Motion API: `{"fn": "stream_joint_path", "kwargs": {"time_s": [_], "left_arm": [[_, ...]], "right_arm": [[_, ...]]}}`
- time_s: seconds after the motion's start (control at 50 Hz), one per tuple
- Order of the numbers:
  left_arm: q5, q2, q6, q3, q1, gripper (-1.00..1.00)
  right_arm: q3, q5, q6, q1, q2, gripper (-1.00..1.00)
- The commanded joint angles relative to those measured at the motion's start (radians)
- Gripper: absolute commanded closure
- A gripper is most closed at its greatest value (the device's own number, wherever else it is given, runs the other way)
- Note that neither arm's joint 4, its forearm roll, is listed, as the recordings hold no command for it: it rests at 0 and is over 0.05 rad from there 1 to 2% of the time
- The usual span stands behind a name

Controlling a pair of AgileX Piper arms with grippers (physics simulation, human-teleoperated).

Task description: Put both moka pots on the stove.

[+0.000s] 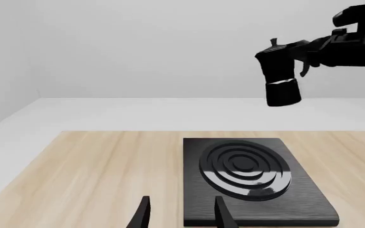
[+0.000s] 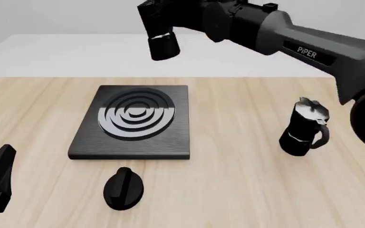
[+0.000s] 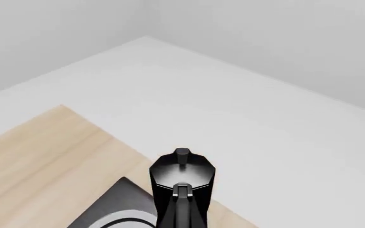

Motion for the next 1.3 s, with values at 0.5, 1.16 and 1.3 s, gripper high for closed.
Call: {"fn": "stream_joint_path", "kwargs": {"time_s": [0.5, 1.16, 1.3], "left_arm": [[0.000, 0.000, 0.000, 0.000, 0.000, -1.00], [0.000, 0.000, 0.000, 0.000, 0.000, -1.00], [0.000, 0.000, 0.000, 0.000, 0.000, -1.00]], "right_arm": [[-0.555, 0.245, 0.055, 0.082, 0.400, 1.00], [-0.661, 0.325, 0.071, 0.070, 0.512, 1.00], [-0.660, 0.332, 0.065, 0.066, 0.521, 1.00]]}}
